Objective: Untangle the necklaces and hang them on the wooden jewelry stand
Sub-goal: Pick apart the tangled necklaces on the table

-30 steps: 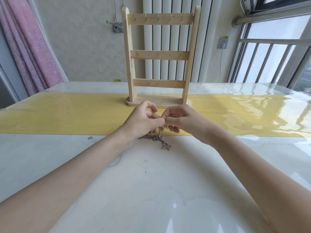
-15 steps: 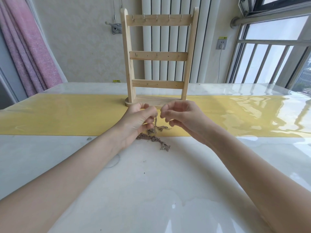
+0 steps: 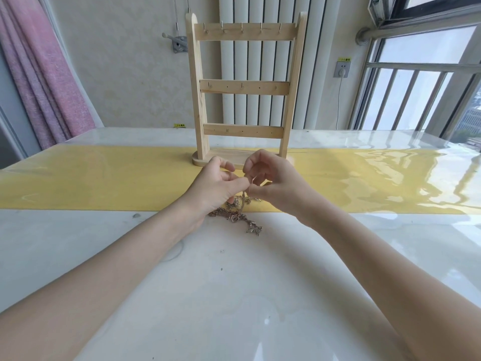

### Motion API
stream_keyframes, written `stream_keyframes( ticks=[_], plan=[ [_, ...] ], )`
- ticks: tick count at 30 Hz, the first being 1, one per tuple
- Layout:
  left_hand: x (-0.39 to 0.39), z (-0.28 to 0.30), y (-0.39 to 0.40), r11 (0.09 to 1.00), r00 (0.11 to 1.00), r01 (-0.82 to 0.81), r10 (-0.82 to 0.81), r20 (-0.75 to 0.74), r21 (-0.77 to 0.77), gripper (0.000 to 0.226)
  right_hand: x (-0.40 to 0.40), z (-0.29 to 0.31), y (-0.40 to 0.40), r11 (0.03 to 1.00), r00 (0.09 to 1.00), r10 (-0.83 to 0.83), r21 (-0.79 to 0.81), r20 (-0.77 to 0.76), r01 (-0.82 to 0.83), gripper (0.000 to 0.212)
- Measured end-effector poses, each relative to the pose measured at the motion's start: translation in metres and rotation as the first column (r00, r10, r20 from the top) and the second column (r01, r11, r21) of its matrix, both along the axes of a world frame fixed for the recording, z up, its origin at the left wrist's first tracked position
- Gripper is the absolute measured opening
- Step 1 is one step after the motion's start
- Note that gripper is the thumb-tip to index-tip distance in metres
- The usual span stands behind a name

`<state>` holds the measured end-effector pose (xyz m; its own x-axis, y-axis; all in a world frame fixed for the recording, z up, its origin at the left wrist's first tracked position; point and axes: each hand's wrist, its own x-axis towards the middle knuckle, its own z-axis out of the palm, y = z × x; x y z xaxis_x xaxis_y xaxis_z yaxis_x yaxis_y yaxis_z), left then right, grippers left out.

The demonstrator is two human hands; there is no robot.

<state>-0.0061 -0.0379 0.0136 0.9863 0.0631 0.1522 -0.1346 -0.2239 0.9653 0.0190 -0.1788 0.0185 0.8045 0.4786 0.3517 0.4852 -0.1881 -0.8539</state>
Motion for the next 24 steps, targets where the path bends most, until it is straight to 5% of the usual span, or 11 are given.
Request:
stream_keyframes(
  ticks=[8, 24],
  plan=[
    [-0.0006, 0.0049, 0.0066, 0.998, 0.997, 0.061, -0.062, 0.056, 0.005, 0.021, 0.0074, 0.0000, -0.0086, 0.983, 0.979, 0.029, 0.186, -0.201, 0.009, 0.026],
    [0.0011, 0.0011, 0.0044, 0.995, 0.995, 0.095, -0.095, -0.019, 0.008, 0.034, 0.0087, -0.0030, -0.0065, 0.993, 0.970, 0.092, 0.098, -0.226, -0.071, 0.029]
  ],
)
